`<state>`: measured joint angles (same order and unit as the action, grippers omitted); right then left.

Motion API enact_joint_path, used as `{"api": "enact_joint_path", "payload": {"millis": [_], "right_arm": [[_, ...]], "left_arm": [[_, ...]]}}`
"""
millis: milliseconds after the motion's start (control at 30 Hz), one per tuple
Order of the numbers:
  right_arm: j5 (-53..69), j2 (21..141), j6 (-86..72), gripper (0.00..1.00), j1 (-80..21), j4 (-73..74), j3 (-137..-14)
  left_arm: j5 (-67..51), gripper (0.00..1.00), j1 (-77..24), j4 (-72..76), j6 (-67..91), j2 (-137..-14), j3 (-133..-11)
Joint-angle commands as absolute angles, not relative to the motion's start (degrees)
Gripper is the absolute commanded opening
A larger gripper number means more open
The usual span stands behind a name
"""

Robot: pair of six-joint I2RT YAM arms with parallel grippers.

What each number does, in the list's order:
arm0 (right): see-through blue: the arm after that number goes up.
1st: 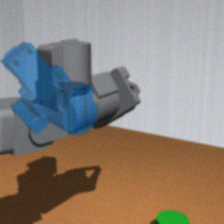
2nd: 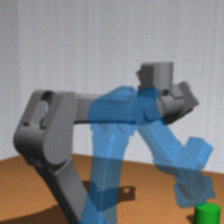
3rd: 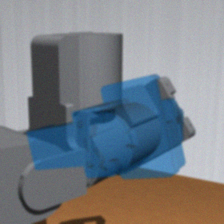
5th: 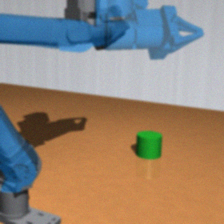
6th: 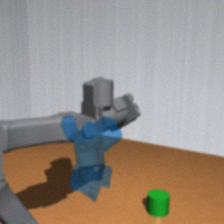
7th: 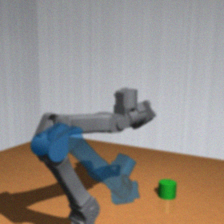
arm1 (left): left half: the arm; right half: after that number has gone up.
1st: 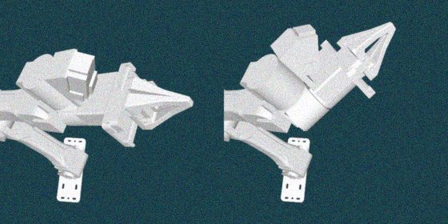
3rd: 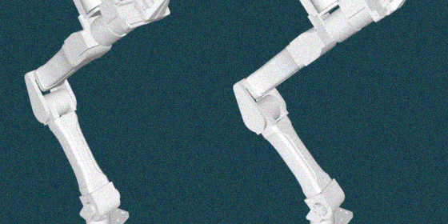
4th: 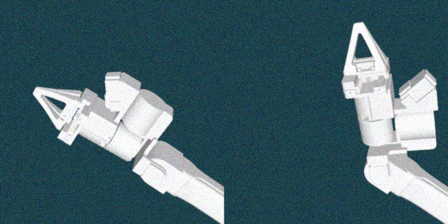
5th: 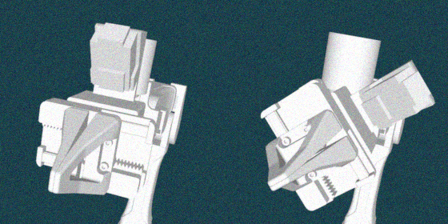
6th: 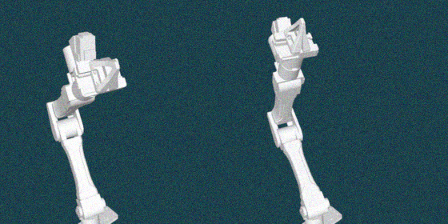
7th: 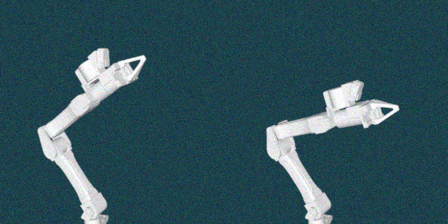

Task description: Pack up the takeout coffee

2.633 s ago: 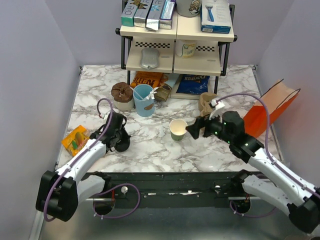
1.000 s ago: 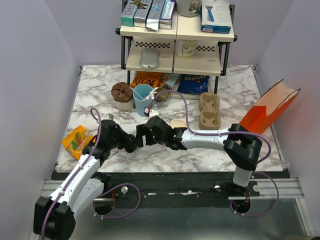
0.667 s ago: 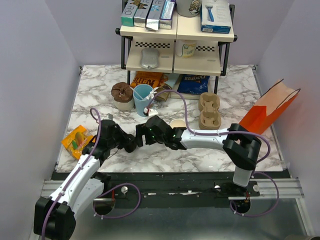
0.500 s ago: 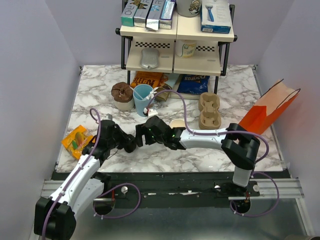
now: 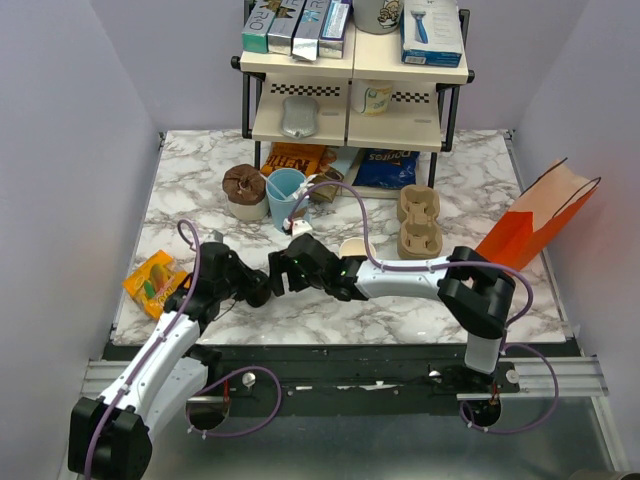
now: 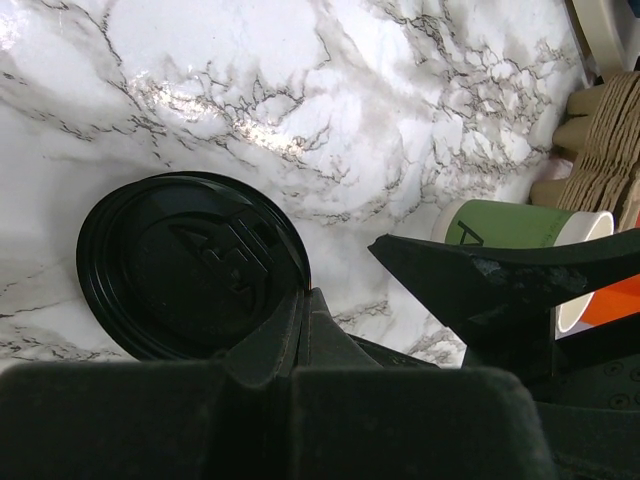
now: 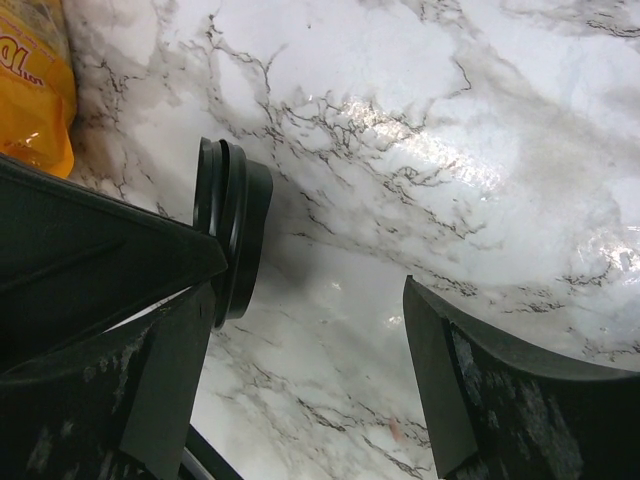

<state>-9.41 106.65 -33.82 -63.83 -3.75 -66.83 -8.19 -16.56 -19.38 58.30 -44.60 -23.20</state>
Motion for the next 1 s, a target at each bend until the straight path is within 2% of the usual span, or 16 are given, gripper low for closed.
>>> {"api": "enact_joint_path", "payload": {"millis": [0,267,433,533,967], "right_arm": [[-8.3,108.0,-34.4,0.84,-65.1,-5.7,-68.3],[-12.5,111.5,-39.7,0.84,-65.2,1.5,-71.9],[-17.2,113.4,-46.7,0.76,-65.1,8.9,-73.7],[-19.2,113.0,-47.5,0.73,-65.2,9.5,-73.0],[-18.1,109.1,-42.5,0.75,-65.2,2.4,-68.9]], "left_arm": [[-8.2,0.0,-16.6,-18.7,60.4,-43.3,-22.7],[-9.5,0.0,-16.6,-19.2,62.0,-42.5,-22.7],[-12.0,0.0,-16.6,-20.6,62.6,-41.3,-23.3],[-11.6,0.0,-16.6,-21.9,62.2,-40.5,-23.7],[-11.0,0.0,-16.5,-20.9,58.3,-44.9,-24.5]]}}
